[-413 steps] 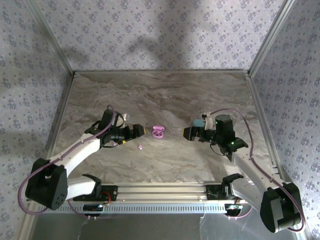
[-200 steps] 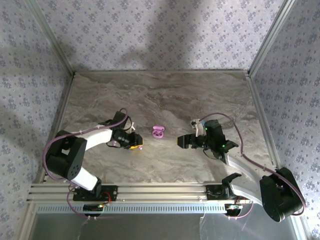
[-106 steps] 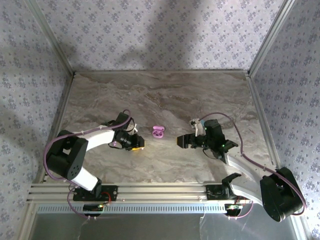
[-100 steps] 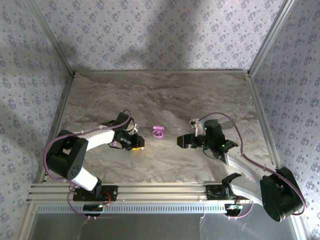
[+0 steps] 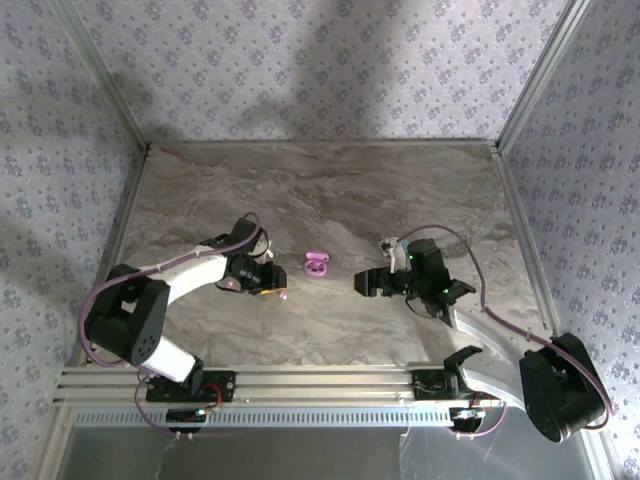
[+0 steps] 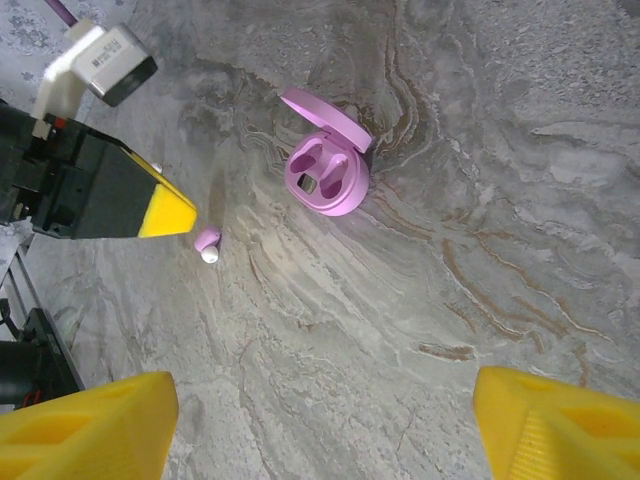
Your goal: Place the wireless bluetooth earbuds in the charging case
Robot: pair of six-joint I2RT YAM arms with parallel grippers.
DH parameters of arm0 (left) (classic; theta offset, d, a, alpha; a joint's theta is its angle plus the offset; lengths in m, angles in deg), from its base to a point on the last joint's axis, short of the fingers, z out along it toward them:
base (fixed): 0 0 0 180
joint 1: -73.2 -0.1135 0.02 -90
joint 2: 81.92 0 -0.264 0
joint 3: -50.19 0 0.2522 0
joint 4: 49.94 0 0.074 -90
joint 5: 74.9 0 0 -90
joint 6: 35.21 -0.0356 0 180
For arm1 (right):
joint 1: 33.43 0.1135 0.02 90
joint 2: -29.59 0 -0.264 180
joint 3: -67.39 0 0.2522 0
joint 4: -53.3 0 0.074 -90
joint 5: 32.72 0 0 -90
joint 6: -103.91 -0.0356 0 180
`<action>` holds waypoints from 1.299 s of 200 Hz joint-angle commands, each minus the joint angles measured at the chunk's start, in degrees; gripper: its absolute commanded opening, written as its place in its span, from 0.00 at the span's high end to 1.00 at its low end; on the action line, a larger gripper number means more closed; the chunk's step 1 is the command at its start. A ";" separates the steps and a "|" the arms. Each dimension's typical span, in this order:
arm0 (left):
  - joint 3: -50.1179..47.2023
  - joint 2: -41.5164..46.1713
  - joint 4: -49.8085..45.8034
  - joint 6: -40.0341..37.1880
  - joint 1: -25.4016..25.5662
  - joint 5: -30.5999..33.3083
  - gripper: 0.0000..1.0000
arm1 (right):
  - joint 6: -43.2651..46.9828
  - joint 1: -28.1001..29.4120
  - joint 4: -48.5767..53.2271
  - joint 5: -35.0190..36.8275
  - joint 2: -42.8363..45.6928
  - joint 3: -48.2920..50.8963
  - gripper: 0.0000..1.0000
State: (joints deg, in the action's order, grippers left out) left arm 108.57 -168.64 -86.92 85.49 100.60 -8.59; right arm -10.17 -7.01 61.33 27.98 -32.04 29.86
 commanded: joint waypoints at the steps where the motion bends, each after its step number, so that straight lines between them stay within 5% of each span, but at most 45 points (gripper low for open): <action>1: 1.61 -1.58 -1.59 -1.44 -0.15 0.32 0.64 | 1.27 0.42 0.88 0.90 -0.16 -1.77 0.21; 119: 1.60 -5.70 -0.22 -1.43 0.98 -1.10 0.73 | 1.47 0.57 1.60 1.61 -0.54 -2.14 0.22; 260: 1.26 -5.39 -0.06 0.50 3.49 -1.04 0.70 | 1.56 0.70 1.97 1.80 -0.47 -2.20 0.22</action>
State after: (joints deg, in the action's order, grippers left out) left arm 109.38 -173.23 -86.23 85.05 102.63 -7.97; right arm -9.97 -6.75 62.18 29.08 -32.37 29.33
